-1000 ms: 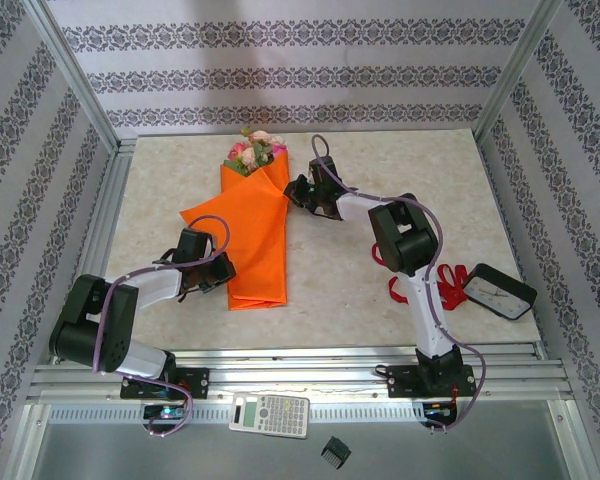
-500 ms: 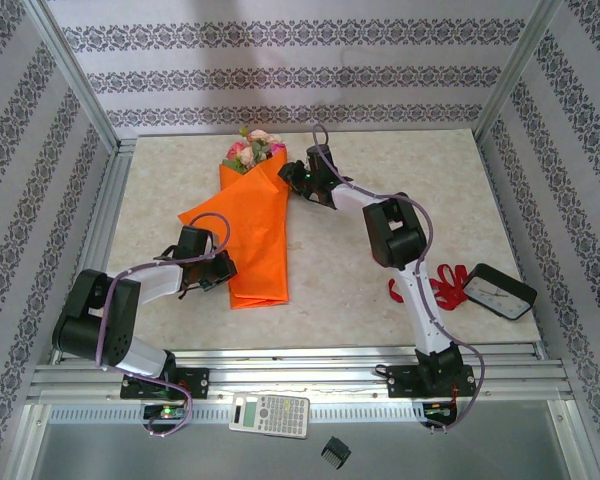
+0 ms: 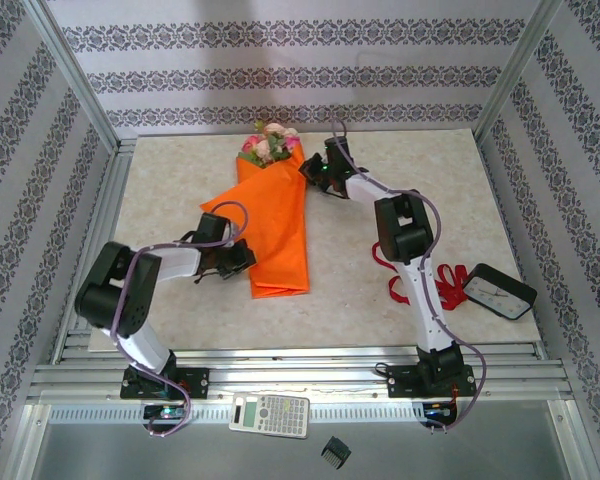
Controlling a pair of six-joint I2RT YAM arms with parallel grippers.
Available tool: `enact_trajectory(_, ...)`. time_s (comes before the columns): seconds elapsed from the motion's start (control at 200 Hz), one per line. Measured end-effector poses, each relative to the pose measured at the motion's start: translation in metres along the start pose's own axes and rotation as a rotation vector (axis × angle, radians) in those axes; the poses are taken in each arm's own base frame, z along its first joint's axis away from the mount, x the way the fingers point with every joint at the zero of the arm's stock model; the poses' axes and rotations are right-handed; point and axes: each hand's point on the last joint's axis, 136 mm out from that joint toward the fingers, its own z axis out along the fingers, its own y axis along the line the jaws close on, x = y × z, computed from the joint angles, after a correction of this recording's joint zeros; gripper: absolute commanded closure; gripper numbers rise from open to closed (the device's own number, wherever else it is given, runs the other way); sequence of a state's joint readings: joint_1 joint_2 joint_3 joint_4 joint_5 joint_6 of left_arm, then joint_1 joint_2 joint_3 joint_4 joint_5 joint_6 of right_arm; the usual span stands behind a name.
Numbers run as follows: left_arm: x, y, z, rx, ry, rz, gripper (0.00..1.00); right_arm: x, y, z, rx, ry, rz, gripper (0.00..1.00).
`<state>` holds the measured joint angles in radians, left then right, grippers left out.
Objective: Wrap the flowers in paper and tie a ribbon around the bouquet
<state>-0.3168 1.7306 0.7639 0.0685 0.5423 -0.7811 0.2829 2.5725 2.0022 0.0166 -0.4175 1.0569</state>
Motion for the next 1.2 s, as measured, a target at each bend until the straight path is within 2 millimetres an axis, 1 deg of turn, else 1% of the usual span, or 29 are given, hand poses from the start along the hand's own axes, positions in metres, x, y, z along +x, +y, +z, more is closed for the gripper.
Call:
enact_trajectory(0.045,0.0,-0.012,0.01,0.014,0.014,0.009,1.0,-0.011,-0.009,-0.007,0.015,-0.004,0.003,0.7)
enact_trajectory(0.06,0.0,-0.016,0.013,0.018,0.017,0.009,1.0,-0.016,-0.014,-0.01,0.026,-0.007,0.015,0.67)
enact_trajectory(0.095,0.001,-0.022,0.019,0.024,0.023,0.009,1.0,-0.022,-0.016,-0.016,0.025,0.001,0.013,0.62)
enact_trajectory(0.145,0.0,-0.029,0.025,0.03,0.026,0.002,1.0,-0.031,-0.018,-0.026,0.046,-0.006,-0.004,0.58)
enact_trajectory(0.2,-0.001,-0.032,0.027,0.028,0.021,-0.013,0.97,-0.039,-0.022,-0.044,0.102,-0.019,-0.006,0.56)
enact_trajectory(0.245,-0.001,-0.032,0.028,0.025,0.018,-0.025,0.89,-0.045,-0.026,-0.063,0.151,-0.038,-0.01,0.55)
enact_trajectory(0.31,-0.002,-0.033,0.028,0.024,0.011,-0.044,0.78,-0.048,-0.03,-0.102,0.232,-0.076,-0.004,0.53)
enact_trajectory(0.335,-0.003,-0.035,0.027,0.027,0.008,-0.043,0.75,-0.047,-0.031,-0.123,0.268,-0.097,0.002,0.54)
enact_trajectory(0.355,-0.005,-0.036,0.026,0.028,0.003,-0.046,0.72,-0.046,-0.032,-0.136,0.288,-0.108,0.001,0.54)
enact_trajectory(0.36,-0.005,-0.037,0.026,0.028,0.0,-0.044,0.71,-0.046,-0.032,-0.143,0.298,-0.117,0.004,0.54)
enact_trajectory(0.37,-0.005,-0.037,0.026,0.028,-0.001,-0.047,0.7,-0.046,-0.031,-0.149,0.303,-0.124,0.006,0.54)
enact_trajectory(0.385,-0.007,-0.038,0.025,0.027,-0.007,-0.05,0.69,-0.044,-0.032,-0.163,0.321,-0.135,0.01,0.55)
enact_trajectory(0.41,-0.009,-0.038,0.025,0.024,-0.013,-0.055,0.66,-0.043,-0.031,-0.18,0.338,-0.153,0.016,0.55)
enact_trajectory(0.435,-0.01,-0.039,0.024,0.025,-0.018,-0.057,0.64,-0.042,-0.03,-0.202,0.361,-0.178,0.022,0.56)
enact_trajectory(0.47,-0.012,-0.04,0.023,0.023,-0.025,-0.066,0.62,-0.038,-0.03,-0.226,0.387,-0.203,0.03,0.56)
enact_trajectory(0.525,-0.012,-0.04,0.02,0.016,-0.03,-0.08,0.59,-0.034,-0.035,-0.256,0.435,-0.235,0.047,0.56)
enact_trajectory(0.565,-0.011,-0.04,0.018,0.008,-0.029,-0.091,0.58,-0.027,-0.044,-0.27,0.474,-0.245,0.06,0.55)
enact_trajectory(0.604,-0.01,-0.039,0.015,0.0,-0.027,-0.105,0.57,-0.017,-0.056,-0.276,0.513,-0.235,0.072,0.55)
enact_trajectory(0.654,-0.009,-0.04,0.009,-0.009,-0.031,-0.118,0.56,0.003,-0.078,-0.275,0.585,-0.193,0.096,0.54)
enact_trajectory(0.764,-0.007,-0.048,-0.015,-0.004,-0.064,-0.125,0.55,0.05,-0.128,-0.261,0.736,-0.065,0.156,0.53)
enact_trajectory(0.844,-0.006,-0.058,-0.035,0.017,-0.09,-0.115,0.54,0.072,-0.153,-0.252,0.817,0.004,0.193,0.53)
enact_trajectory(0.939,-0.006,-0.068,-0.055,0.04,-0.123,-0.103,0.54,0.082,-0.167,-0.248,0.867,0.03,0.218,0.54)
enact_trajectory(0.999,-0.005,-0.073,-0.065,0.05,-0.137,-0.101,0.55,0.082,-0.17,-0.25,0.886,0.025,0.231,0.55)
enact_trajectory(1.039,-0.005,-0.076,-0.071,0.057,-0.146,-0.101,0.55,0.082,-0.171,-0.251,0.893,0.019,0.235,0.58)
enact_trajectory(1.089,-0.005,-0.079,-0.077,0.065,-0.154,-0.103,0.57,0.081,-0.173,-0.252,0.901,0.007,0.246,0.7)
enact_trajectory(1.159,-0.006,-0.082,-0.083,0.073,-0.169,-0.106,0.58,0.08,-0.174,-0.251,0.906,0.001,0.244,0.82)
enact_trajectory(1.199,-0.007,-0.083,-0.086,0.077,-0.179,-0.107,0.57,0.078,-0.175,-0.248,0.909,0.007,0.235,0.93)
